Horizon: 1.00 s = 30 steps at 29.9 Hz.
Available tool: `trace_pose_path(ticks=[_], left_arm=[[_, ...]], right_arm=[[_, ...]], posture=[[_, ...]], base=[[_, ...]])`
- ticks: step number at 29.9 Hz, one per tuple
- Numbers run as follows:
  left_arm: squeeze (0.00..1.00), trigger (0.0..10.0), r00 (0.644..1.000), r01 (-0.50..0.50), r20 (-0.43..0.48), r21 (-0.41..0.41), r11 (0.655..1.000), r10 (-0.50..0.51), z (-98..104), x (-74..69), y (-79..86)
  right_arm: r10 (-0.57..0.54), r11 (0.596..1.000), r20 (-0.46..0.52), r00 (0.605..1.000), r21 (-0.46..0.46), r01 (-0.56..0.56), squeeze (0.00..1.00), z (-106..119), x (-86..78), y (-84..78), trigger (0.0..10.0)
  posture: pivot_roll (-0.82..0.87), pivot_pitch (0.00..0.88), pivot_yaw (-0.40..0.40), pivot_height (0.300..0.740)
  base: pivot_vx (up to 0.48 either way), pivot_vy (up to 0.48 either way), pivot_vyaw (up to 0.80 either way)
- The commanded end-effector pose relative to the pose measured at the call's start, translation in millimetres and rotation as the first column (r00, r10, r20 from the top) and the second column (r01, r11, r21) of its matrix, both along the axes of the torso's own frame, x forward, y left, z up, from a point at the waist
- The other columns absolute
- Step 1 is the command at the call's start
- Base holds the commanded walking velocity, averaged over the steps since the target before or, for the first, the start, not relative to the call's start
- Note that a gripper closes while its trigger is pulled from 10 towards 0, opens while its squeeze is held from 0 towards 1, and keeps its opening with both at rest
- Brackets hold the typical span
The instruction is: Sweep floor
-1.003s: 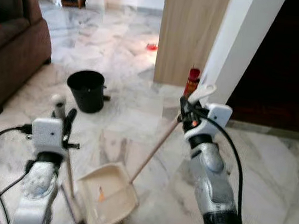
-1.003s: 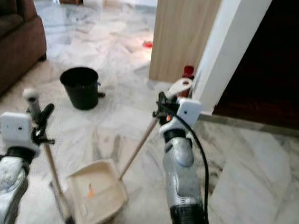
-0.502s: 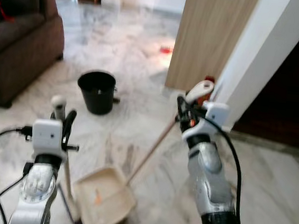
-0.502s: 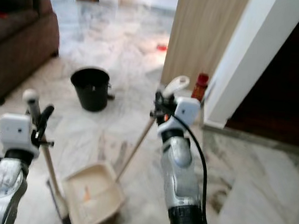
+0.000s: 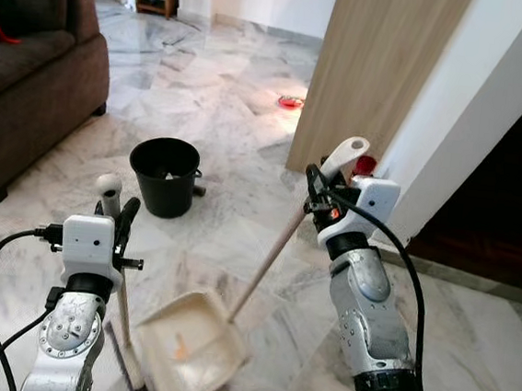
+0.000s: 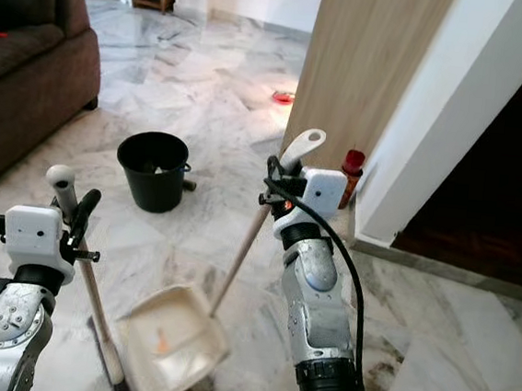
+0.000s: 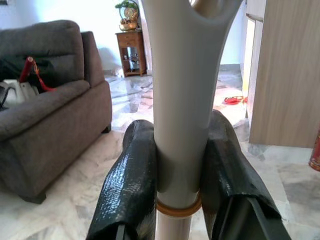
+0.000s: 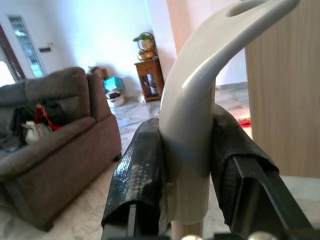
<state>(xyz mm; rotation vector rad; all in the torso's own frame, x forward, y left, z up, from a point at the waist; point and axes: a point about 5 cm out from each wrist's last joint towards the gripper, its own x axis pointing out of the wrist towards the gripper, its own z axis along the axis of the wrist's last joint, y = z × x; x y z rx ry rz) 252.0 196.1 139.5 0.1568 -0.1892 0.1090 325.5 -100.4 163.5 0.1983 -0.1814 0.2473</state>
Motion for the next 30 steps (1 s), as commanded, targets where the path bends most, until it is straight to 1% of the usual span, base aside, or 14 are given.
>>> trace_pose_path(ticks=[1,3,11,16,30], left_arm=[[0.00,10.0,0.998,0.025,0.065,0.017,1.000,-0.026,12.2,-0.8,-6.0],[0.00,10.0,0.997,0.026,0.066,0.016,1.000,-0.027,12.1,-0.9,-6.2],[0.00,10.0,0.997,0.027,0.068,0.012,1.000,-0.028,11.9,-2.2,-8.1],[0.00,10.0,0.997,0.023,0.069,0.012,1.000,-0.024,12.8,-2.1,-7.3],[0.00,10.0,0.998,-0.001,0.068,0.007,1.000,0.001,12.9,-2.5,-3.3]], right_arm=[[-0.012,1.000,0.051,0.999,0.008,0.012,0.00,12.2,-0.2,-4.0,10.0],[-0.010,1.000,0.051,0.999,0.010,0.010,0.00,12.4,-0.2,-3.6,10.0],[0.011,1.000,0.046,0.999,0.021,-0.012,0.00,12.0,-1.1,-1.1,10.0],[0.019,1.000,0.049,0.999,0.011,-0.019,0.00,12.7,-0.9,0.6,10.0],[0.012,0.999,0.048,0.999,0.039,-0.014,0.00,15.3,0.8,-0.9,10.0]], posture=[[0.00,0.000,-0.041,0.740],[0.00,0.000,-0.041,0.740],[0.01,0.000,-0.048,0.740],[0.01,0.000,-0.048,0.740],[0.02,0.026,-0.052,0.740]], base=[[0.375,0.000,0.79],[0.377,0.000,0.79],[0.381,0.000,0.00],[0.480,0.000,0.00],[0.480,0.000,0.00]])
